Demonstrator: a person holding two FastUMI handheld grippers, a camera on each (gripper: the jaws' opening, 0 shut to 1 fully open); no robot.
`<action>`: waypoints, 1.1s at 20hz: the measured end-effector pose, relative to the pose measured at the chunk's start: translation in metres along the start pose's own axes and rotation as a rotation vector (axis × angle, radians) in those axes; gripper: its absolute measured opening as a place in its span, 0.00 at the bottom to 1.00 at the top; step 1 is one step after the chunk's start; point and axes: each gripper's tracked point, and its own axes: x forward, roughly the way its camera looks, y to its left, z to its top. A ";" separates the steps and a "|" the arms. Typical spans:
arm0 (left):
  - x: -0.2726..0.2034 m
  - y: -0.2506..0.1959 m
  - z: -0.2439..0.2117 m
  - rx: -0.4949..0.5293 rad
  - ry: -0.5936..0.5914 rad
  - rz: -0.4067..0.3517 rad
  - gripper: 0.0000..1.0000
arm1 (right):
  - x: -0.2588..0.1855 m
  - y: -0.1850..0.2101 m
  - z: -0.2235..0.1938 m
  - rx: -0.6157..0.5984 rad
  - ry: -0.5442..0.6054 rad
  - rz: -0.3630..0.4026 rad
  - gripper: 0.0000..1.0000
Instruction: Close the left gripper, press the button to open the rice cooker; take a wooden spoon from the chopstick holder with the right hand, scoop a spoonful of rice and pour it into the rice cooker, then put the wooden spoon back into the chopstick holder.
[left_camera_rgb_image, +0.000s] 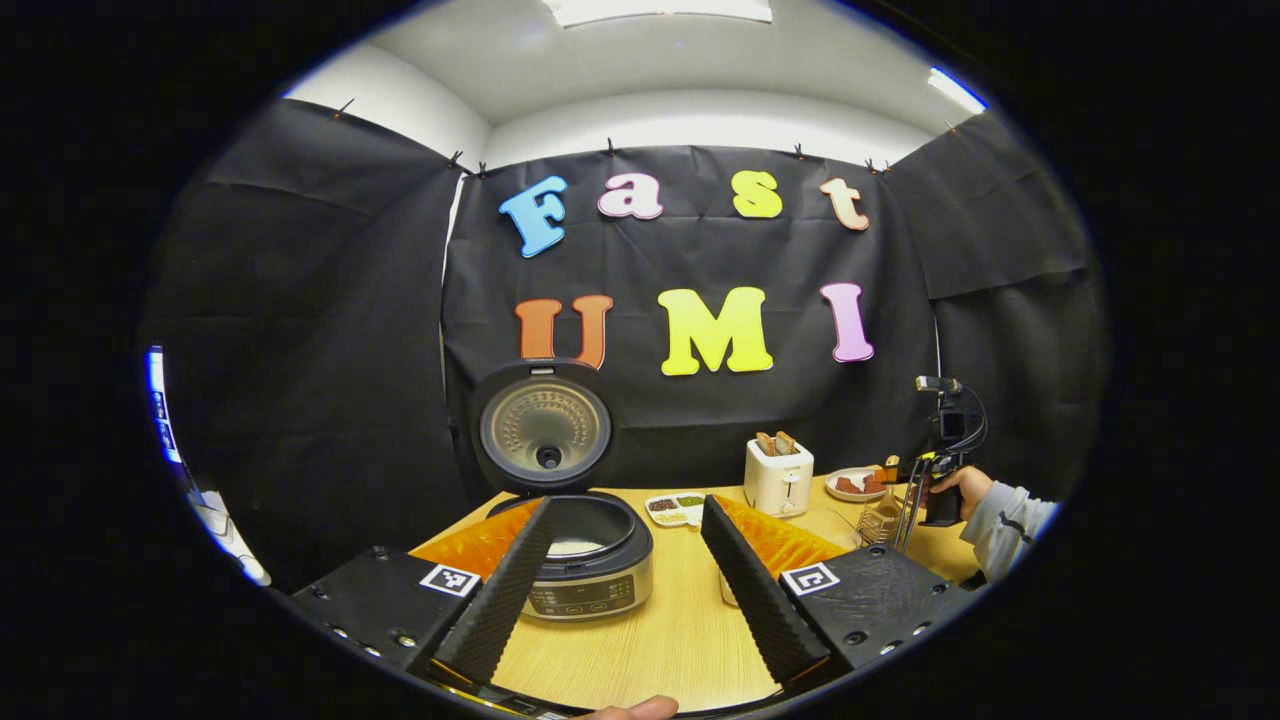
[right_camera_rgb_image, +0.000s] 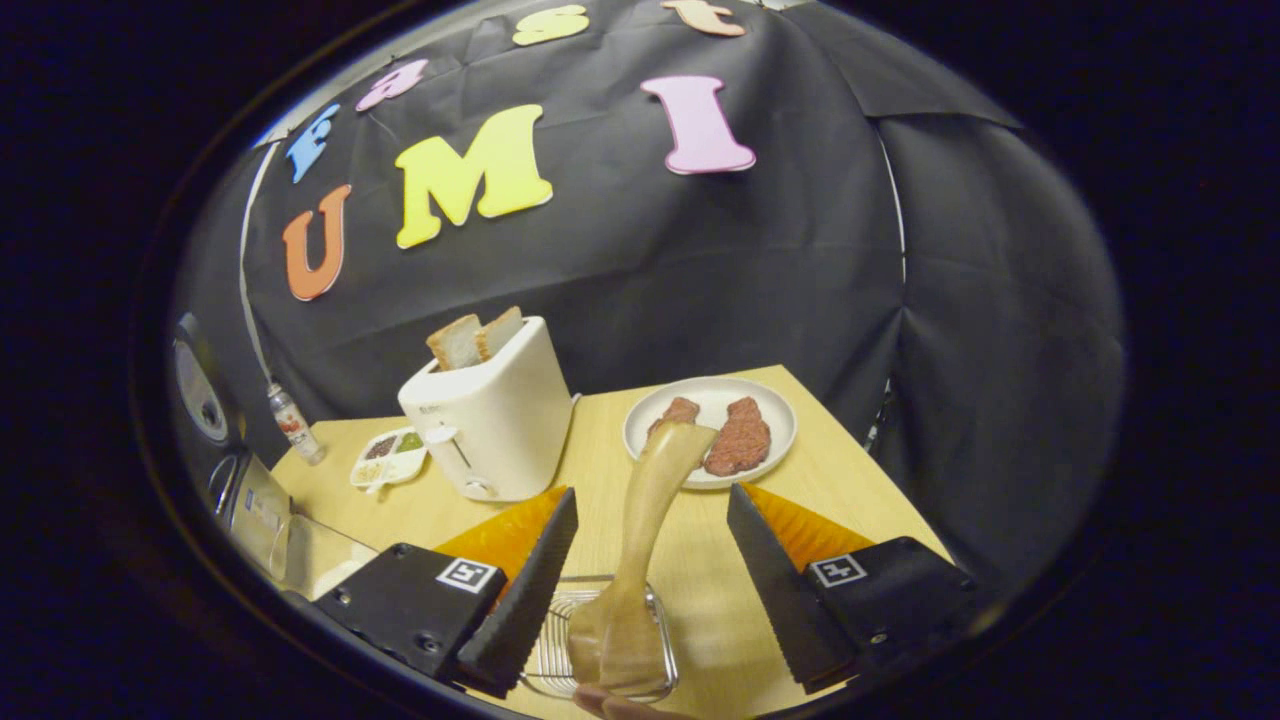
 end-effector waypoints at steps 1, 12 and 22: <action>0.004 0.001 -0.001 -0.004 0.006 0.002 0.94 | 0.008 0.002 -0.003 0.012 0.024 0.029 0.98; 0.015 0.022 -0.020 -0.015 0.055 0.047 0.95 | 0.016 0.022 -0.018 0.148 0.118 0.173 0.22; -0.009 0.021 -0.013 -0.038 0.027 -0.019 0.95 | -0.065 0.025 0.047 0.012 -0.110 0.073 0.17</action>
